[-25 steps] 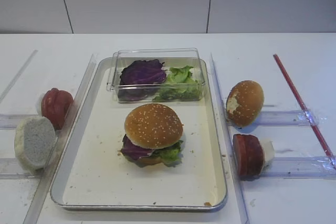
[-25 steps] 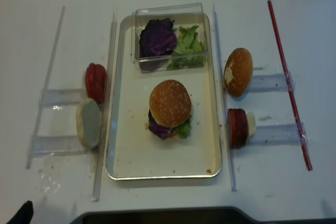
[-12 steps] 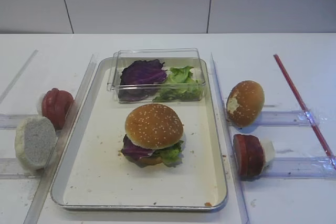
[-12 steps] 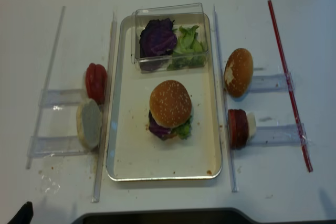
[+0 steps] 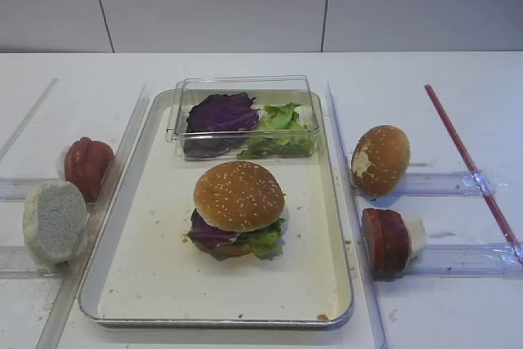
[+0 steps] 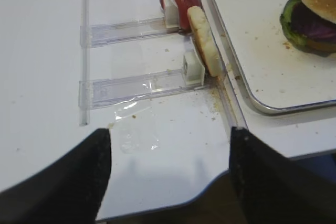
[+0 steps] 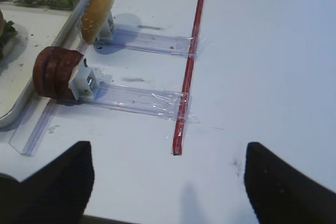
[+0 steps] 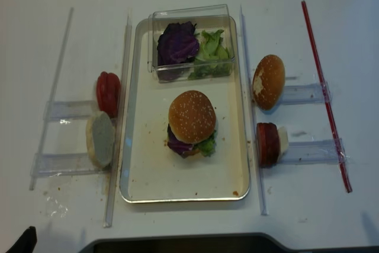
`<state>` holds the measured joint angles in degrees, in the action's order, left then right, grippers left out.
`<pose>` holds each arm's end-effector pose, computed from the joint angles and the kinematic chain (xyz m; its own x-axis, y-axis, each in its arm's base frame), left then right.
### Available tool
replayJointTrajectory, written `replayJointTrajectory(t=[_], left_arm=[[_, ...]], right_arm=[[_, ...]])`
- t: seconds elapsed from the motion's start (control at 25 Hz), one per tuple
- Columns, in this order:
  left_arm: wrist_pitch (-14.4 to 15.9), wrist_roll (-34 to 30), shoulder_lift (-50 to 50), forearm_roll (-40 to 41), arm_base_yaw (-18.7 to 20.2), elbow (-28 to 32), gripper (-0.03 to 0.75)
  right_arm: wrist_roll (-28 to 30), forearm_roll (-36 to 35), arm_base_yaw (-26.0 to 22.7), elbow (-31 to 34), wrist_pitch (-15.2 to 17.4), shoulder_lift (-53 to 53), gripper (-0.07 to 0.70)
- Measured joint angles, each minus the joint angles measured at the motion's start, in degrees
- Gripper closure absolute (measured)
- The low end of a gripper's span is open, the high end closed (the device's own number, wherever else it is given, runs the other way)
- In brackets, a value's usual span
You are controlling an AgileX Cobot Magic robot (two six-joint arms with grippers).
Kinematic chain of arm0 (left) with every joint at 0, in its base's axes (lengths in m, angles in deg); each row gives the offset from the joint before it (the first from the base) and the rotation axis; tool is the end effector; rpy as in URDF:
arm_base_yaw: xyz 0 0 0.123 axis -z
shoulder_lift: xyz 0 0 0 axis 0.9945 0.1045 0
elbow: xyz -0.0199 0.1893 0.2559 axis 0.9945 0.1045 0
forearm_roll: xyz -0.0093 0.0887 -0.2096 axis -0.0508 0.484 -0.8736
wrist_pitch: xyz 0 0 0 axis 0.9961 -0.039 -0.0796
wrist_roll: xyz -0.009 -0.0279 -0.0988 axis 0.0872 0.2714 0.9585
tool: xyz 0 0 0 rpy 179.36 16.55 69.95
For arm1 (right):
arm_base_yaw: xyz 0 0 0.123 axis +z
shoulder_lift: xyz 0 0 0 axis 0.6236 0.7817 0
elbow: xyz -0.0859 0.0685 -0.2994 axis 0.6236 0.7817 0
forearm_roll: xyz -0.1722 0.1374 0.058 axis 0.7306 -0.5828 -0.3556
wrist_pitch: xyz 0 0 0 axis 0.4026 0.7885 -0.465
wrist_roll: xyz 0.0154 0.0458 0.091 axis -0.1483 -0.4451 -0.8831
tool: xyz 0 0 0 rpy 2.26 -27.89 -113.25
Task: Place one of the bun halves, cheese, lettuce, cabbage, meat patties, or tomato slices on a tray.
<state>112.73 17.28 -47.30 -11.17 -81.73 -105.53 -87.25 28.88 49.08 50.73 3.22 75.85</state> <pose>-0.0571 -0.0007 0.2443 -0.5623 0.0296 -0.8264 0.0671 0.9977 -0.0100 -0.0523 -0.0081 0.2426 -0.5377 -0.0816 -0.8392 -0.1853 0.9824 0.0231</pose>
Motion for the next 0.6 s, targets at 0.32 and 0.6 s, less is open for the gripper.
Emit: replayJointTrajectory(t=[0.32,0.6], left_arm=[[0.00,3.26,0.00,2.49,0.00,0.00,0.276],[0.00,3.40,0.00,2.59,0.00,0.00,0.260]], right_arm=[[-4.37,4.93,0.00,0.00,0.00,0.00,0.039],[-4.52,5.02,0.00,0.00,0.00,0.00,0.039]])
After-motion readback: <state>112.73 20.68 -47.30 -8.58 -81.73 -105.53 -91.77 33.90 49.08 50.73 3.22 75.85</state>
